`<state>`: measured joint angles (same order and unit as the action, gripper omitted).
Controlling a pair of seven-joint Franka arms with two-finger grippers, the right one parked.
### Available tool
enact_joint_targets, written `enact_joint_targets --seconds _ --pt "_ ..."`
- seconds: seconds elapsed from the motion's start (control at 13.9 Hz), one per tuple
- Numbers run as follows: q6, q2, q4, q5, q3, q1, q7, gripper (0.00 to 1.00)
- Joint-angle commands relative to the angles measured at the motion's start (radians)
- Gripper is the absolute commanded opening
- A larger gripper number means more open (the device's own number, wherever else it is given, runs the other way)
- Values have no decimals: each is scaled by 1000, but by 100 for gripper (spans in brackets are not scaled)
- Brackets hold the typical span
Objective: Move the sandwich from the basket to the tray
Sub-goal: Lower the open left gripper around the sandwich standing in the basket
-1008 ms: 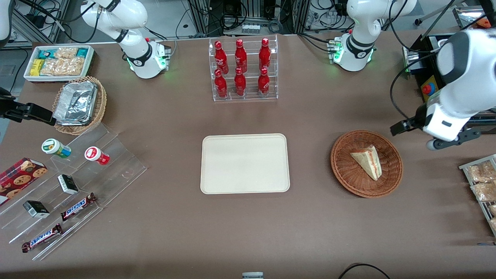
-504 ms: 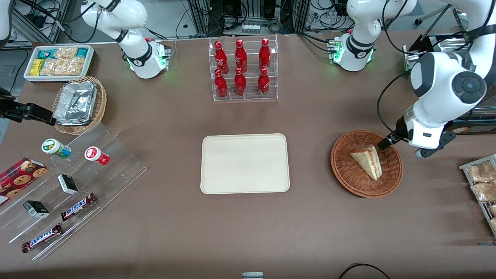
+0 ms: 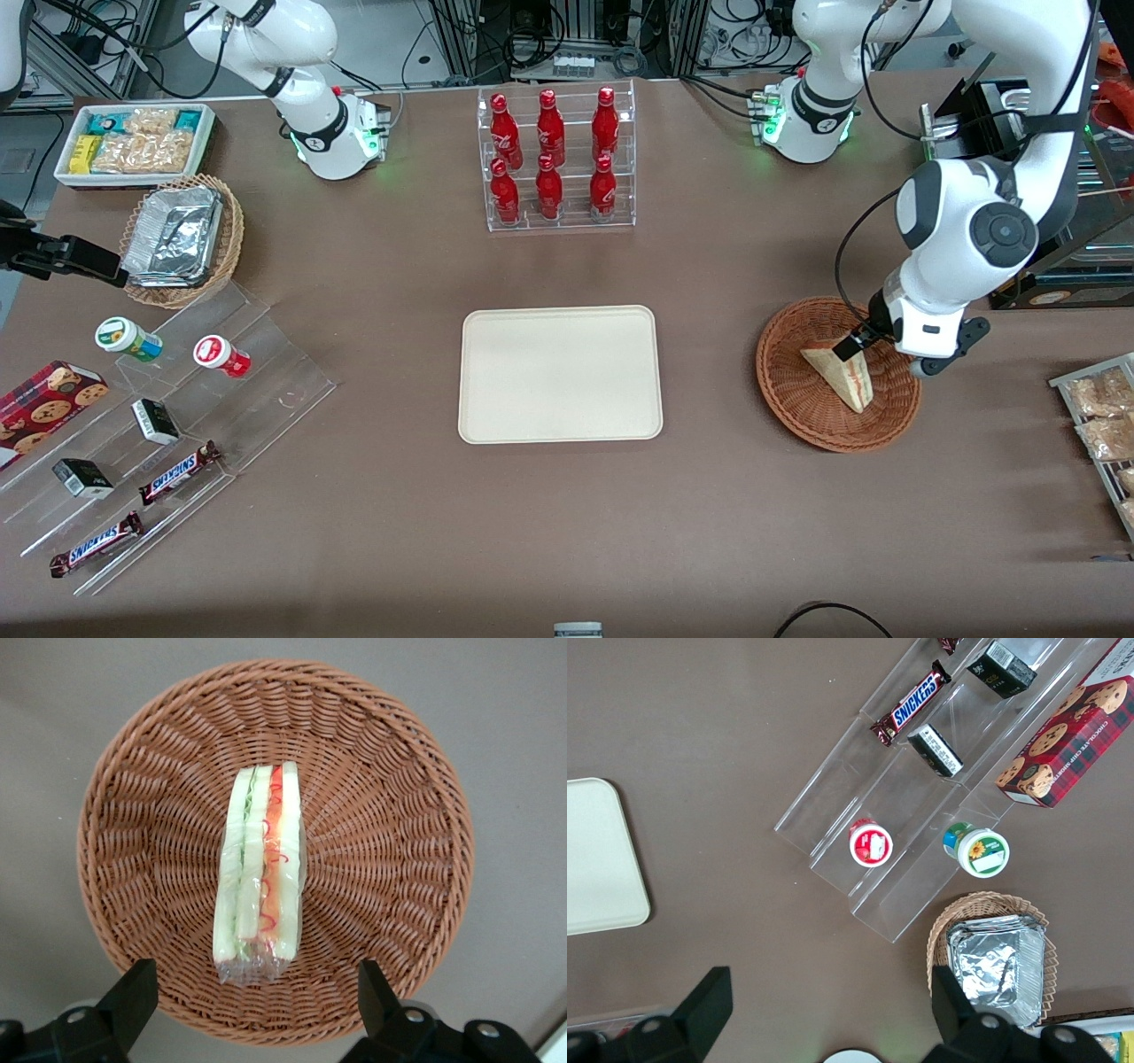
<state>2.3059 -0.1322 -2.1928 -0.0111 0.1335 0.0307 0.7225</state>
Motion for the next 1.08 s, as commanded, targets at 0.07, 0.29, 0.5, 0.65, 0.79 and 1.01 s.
enact_joint_targets --seconds 0.07,0.29,0.5,0.65,0.79,1.01 --pt "36 -35 -5 -23 0 -5 22 100" --pt "70 -78 -5 -47 0 -5 23 100" --pt "122 -121 -5 -49 0 -5 25 99" --pt "125 -127 -14 -49 -2 -3 25 85" --pt "121 -125 -24 -49 -2 -3 26 40" --pt "118 -125 -31 -67 0 -5 28 0"
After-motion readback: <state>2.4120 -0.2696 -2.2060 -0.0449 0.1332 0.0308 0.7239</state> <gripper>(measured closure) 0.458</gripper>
